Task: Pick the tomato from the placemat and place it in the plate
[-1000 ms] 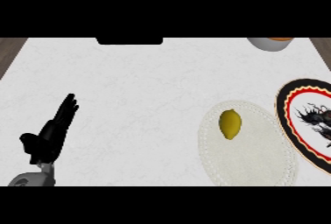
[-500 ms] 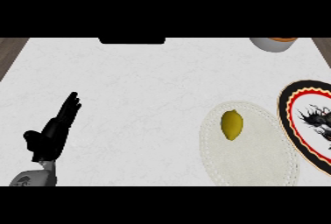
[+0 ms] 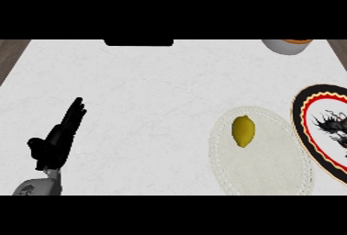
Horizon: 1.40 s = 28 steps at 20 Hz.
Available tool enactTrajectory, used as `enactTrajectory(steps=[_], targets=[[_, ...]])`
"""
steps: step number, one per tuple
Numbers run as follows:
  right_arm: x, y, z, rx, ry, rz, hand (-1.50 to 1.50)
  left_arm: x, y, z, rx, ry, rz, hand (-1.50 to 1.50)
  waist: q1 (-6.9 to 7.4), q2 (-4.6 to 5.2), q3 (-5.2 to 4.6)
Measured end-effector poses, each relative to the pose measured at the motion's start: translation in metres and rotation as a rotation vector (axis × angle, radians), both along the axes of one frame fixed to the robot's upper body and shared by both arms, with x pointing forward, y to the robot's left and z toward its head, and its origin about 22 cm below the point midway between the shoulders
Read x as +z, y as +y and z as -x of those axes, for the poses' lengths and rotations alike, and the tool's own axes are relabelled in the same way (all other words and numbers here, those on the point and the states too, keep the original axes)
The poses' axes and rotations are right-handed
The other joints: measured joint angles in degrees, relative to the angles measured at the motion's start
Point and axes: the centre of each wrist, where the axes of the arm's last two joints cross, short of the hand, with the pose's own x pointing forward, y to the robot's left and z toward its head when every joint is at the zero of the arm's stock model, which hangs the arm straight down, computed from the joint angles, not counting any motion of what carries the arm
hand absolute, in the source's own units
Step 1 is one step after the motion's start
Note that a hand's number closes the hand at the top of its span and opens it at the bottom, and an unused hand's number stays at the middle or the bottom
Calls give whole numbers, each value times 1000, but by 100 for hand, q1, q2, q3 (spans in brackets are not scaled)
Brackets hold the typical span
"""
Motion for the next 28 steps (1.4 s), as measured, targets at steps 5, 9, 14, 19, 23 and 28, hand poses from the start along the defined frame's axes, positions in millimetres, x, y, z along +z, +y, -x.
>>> enactTrajectory(steps=[5, 9, 14, 19, 23, 28], targets=[[-14, 28, -29, -40, -10, -112, -150, 2, 1, -1, -1, -1, 0, 0, 8, -2, 1], [-29, 42, -49, -113, 13, -168, -150, 3, 2, -2, -2, 1, 4, 0, 12, 1, 0], [-42, 55, -63, -159, 55, -249, -150, 3, 4, 6, -5, 0, 2, 0, 2, -2, 2], [-43, 41, -63, -187, -44, -415, -150, 5, 3, 3, -3, -1, 3, 0, -11, 0, 7], [-41, 17, -49, -212, -122, -570, -150, 4, 2, 5, 5, 0, 5, 0, -42, -6, 6], [-54, -29, -6, -209, -187, -737, -150, 6, 7, 6, 7, -2, 4, 0, -48, 3, 12]])
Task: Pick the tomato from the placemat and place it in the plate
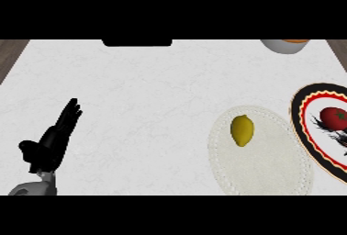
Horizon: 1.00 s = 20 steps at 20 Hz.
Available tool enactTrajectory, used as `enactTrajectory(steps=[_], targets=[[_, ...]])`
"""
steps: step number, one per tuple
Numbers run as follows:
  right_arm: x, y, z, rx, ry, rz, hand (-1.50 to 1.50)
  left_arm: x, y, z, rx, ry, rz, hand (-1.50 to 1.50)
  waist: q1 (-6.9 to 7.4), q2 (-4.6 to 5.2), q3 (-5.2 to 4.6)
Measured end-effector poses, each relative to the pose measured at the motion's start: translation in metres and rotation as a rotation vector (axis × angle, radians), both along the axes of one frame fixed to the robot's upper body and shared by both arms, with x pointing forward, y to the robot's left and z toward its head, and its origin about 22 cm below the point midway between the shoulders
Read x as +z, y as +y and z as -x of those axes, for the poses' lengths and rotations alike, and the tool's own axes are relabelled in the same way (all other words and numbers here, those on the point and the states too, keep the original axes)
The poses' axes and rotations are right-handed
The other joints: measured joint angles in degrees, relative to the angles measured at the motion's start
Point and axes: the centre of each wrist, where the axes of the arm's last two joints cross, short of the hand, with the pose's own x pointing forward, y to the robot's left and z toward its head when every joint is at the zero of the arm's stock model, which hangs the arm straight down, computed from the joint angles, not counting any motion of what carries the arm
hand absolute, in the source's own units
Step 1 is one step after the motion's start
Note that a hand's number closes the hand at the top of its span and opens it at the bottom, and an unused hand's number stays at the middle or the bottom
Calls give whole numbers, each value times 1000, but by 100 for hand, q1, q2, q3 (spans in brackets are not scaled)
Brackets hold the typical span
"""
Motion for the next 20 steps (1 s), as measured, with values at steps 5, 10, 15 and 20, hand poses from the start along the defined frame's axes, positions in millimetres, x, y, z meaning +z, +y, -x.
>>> enactTrajectory(steps=[5, 10, 15, 20], targets=[[1, -45, 50, 2, -49, -43, -150, 5, -5, -7, -7, -9, 3, 0, 36, 21, 12], [-3, -65, 89, 14, -39, -21, -150, 6, -3, -6, -18, -6, 3, 0, 69, 31, 24], [-10, -70, 107, -3, 9, 25, -150, 3, -5, -8, -14, -8, 6, 0, 71, 35, 35], [-13, -72, 117, -20, 36, 56, -150, -4, -5, -6, -13, -5, 9, 0, 72, 38, 43]])
